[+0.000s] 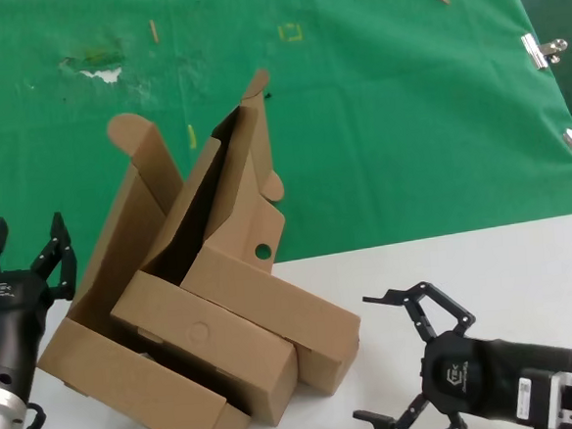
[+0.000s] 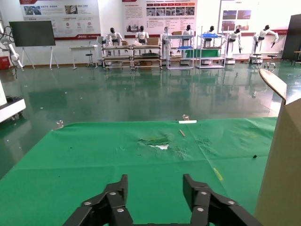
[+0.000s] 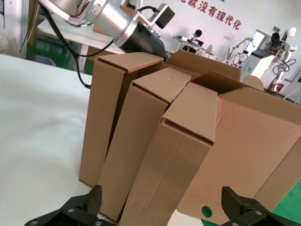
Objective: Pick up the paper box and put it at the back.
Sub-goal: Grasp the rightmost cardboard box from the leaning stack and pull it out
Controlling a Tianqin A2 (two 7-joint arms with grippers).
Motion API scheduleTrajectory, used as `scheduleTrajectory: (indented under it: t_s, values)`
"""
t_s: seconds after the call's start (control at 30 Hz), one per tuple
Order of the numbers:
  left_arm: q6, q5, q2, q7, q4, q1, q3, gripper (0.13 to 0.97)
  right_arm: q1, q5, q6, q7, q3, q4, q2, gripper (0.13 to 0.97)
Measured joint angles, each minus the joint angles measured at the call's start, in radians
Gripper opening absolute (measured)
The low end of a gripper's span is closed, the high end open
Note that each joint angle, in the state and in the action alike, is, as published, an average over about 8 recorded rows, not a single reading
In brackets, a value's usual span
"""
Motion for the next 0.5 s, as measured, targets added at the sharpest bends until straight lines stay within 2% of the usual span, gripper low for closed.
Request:
scheduleTrajectory:
  t_s: [0.23, 0.43, 0.5]
  values:
    - [0.0, 0.0, 0.0, 0.0, 0.0, 0.0, 0.0, 0.361, 0.035, 0.003, -0.012, 0.002, -0.026, -0.056, -0.027, 0.827]
    - [0.0, 0.0, 0.0, 0.0, 0.0, 0.0, 0.0, 0.274, 0.066, -0.003, -0.022, -0.011, -0.051, -0.106, -0.049, 0.715]
    - [0.0, 0.0, 0.0, 0.0, 0.0, 0.0, 0.0, 0.24, 0.074, -0.006, -0.025, -0.015, -0.057, -0.122, -0.054, 0.715]
